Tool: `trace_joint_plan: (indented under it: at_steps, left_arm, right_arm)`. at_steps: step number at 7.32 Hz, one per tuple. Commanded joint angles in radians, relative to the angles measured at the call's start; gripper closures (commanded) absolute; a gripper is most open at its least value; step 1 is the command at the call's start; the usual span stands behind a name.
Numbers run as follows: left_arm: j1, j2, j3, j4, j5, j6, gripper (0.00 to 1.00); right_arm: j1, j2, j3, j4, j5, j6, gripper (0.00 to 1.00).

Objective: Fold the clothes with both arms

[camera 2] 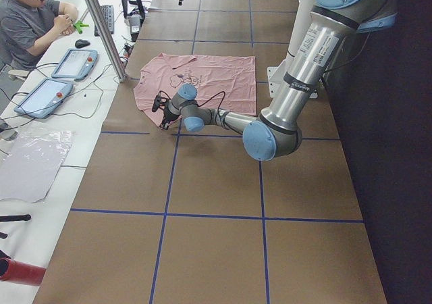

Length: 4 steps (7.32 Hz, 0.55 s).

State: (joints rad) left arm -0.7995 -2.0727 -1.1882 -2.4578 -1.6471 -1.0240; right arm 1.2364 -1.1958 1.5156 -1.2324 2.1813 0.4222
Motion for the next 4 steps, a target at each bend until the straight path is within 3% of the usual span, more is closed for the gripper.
trace_joint_plan:
  at_steps: [1, 2, 4]
  left_arm:
    - [0.0, -0.003, -0.048, 0.014, -0.002, 0.033, 1.0]
    - [0.0, -0.012, -0.089, 0.061, -0.002, 0.033, 1.0]
    - [0.002, -0.126, -0.151, 0.324, 0.0, 0.018, 1.0]
  right_arm:
    - [0.0, -0.002, 0.0, 0.001, 0.0, 0.001, 0.0]
    - [0.0, -0.002, 0.0, -0.001, 0.0, 0.001, 0.0]
    - [0.0, -0.001, 0.0, -0.001, 0.0, 0.001, 0.0]
